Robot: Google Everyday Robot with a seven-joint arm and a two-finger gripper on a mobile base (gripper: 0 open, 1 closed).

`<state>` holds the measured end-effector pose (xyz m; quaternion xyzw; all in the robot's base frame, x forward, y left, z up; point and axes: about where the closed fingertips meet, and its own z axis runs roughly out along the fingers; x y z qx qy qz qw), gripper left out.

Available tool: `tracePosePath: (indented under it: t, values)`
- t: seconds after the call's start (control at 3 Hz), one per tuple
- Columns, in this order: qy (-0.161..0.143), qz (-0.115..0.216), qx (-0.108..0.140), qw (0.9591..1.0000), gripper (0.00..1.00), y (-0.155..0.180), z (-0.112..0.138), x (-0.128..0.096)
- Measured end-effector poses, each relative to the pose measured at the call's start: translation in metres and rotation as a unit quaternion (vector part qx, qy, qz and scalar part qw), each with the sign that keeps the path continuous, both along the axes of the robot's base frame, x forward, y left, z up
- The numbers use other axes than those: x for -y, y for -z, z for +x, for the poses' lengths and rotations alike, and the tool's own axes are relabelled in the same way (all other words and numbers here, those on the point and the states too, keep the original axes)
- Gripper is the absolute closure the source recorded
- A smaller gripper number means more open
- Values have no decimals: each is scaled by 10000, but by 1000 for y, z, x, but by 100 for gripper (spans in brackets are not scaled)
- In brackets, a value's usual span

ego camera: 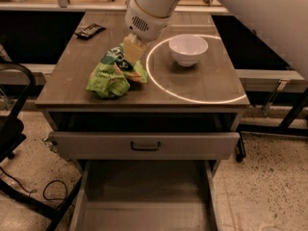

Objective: Place green rice chip bag into middle drawer

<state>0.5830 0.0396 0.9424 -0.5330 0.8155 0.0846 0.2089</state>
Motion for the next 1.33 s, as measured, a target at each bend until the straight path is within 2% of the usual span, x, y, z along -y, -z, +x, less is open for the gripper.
tracePosePath:
  t: [0.33,0.67,1.0,1.33]
  values:
    - [-9,-2,1,10000,31,0,0,-1]
    - [-30,-9,8,10000,1,0,0,-3]
    - [-108,-50,44,9999,0,-4,5,-11]
    - [-174,-253,40,9995,0,-5,20,-29]
